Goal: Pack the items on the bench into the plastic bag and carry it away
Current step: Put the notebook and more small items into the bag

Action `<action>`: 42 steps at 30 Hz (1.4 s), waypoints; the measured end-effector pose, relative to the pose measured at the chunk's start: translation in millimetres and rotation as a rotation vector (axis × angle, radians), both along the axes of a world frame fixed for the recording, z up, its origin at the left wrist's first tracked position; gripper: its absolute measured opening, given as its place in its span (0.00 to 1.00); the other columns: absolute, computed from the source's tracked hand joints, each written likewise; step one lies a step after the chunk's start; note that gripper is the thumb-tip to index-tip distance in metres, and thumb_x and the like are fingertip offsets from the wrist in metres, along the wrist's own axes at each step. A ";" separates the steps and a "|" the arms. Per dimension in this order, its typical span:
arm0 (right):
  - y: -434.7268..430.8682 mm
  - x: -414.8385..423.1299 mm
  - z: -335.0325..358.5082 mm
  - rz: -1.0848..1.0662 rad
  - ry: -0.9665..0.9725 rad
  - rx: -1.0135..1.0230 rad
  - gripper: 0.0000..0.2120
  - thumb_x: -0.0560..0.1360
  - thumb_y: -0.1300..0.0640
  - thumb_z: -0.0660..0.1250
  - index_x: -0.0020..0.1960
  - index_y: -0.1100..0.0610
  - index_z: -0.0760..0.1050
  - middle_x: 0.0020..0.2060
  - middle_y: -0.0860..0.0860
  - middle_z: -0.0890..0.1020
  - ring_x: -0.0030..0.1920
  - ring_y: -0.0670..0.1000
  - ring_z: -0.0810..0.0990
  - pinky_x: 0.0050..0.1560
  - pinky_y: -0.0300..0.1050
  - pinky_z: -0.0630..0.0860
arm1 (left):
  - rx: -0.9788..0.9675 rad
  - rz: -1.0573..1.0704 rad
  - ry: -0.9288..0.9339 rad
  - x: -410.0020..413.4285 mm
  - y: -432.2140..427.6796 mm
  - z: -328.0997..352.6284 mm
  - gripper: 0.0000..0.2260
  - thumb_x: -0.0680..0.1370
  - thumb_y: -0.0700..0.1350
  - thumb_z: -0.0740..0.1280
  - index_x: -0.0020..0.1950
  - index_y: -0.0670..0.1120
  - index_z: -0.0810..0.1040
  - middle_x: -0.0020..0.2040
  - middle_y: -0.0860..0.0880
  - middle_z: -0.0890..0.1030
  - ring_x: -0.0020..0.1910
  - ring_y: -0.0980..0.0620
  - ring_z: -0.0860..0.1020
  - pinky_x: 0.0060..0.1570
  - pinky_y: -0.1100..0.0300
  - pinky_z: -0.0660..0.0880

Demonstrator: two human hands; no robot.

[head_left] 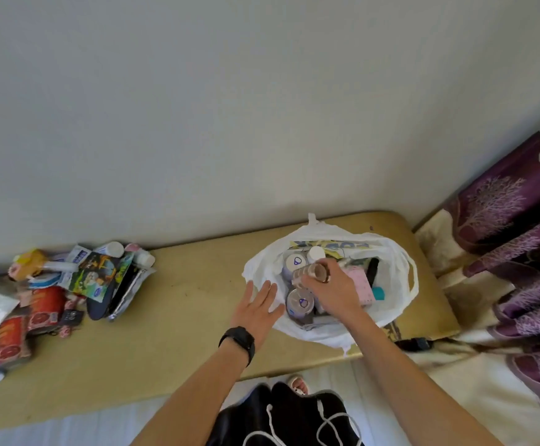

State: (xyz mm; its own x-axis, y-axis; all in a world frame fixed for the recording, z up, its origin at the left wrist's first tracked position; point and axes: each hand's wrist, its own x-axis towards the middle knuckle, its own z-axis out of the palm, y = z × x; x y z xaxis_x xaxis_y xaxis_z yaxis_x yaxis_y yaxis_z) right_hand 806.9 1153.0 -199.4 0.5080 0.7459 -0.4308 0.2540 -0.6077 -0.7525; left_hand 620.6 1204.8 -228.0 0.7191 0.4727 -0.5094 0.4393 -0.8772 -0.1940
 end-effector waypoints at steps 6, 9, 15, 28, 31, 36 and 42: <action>43.8 -19.0 -18.1 0.389 -0.266 -0.072 0.18 0.77 0.52 0.66 0.64 0.52 0.67 0.56 0.52 0.77 0.54 0.56 0.79 0.48 0.46 0.73 | 0.077 -0.042 0.066 10.8 9.3 -1.9 0.17 0.82 0.45 0.58 0.72 0.49 0.69 0.80 0.39 0.48 0.78 0.41 0.42 0.70 0.35 0.34; 47.3 -21.2 -36.4 0.571 -0.403 -0.188 0.22 0.77 0.51 0.64 0.70 0.52 0.66 0.66 0.56 0.71 0.61 0.60 0.75 0.58 0.51 0.75 | 0.099 -0.016 0.079 8.2 14.3 6.4 0.15 0.83 0.46 0.58 0.68 0.48 0.73 0.79 0.38 0.50 0.78 0.41 0.43 0.69 0.36 0.32; 47.9 -26.2 -53.6 0.688 -0.445 -0.284 0.26 0.76 0.45 0.65 0.72 0.47 0.63 0.62 0.54 0.76 0.59 0.57 0.78 0.52 0.51 0.77 | 0.173 -0.059 0.114 8.6 10.9 15.0 0.15 0.82 0.48 0.59 0.68 0.50 0.74 0.79 0.40 0.52 0.78 0.40 0.44 0.65 0.34 0.29; -2.5 -24.5 -65.9 0.543 -0.460 -0.163 0.27 0.79 0.51 0.58 0.77 0.44 0.60 0.68 0.50 0.73 0.59 0.57 0.73 0.58 0.52 0.75 | 0.058 0.027 -0.157 -20.4 5.4 11.5 0.24 0.79 0.47 0.62 0.75 0.52 0.65 0.80 0.42 0.51 0.79 0.43 0.46 0.72 0.36 0.39; -23.7 -44.5 -48.1 0.372 -0.416 0.020 0.23 0.79 0.55 0.63 0.73 0.47 0.68 0.61 0.48 0.78 0.57 0.55 0.74 0.56 0.49 0.74 | 0.018 0.177 -0.422 -48.8 -5.0 9.6 0.34 0.68 0.47 0.71 0.74 0.56 0.67 0.78 0.46 0.61 0.77 0.45 0.60 0.71 0.37 0.54; -51.2 -105.9 -22.1 0.313 -0.381 0.228 0.15 0.76 0.56 0.69 0.63 0.47 0.77 0.59 0.41 0.78 0.62 0.47 0.72 0.61 0.44 0.70 | -0.081 0.642 -0.502 -117.4 -24.0 -1.2 0.35 0.72 0.45 0.65 0.77 0.58 0.57 0.79 0.50 0.57 0.77 0.47 0.57 0.73 0.40 0.52; -29.9 -198.5 -24.7 0.612 -0.360 0.163 0.16 0.77 0.42 0.60 0.61 0.42 0.78 0.61 0.36 0.75 0.62 0.42 0.70 0.62 0.36 0.65 | -0.313 1.050 -0.290 -222.9 -18.1 -21.7 0.33 0.78 0.45 0.59 0.79 0.57 0.48 0.80 0.49 0.48 0.79 0.47 0.47 0.76 0.44 0.46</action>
State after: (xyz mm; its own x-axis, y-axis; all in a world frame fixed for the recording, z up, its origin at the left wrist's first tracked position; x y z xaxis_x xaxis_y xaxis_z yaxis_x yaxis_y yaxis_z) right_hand 608.4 1123.2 -224.1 0.0685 0.9823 -0.1746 0.7614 -0.1645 -0.6271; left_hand 397.7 1186.6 -249.7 0.1517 0.7927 -0.5904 0.9794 -0.0399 0.1981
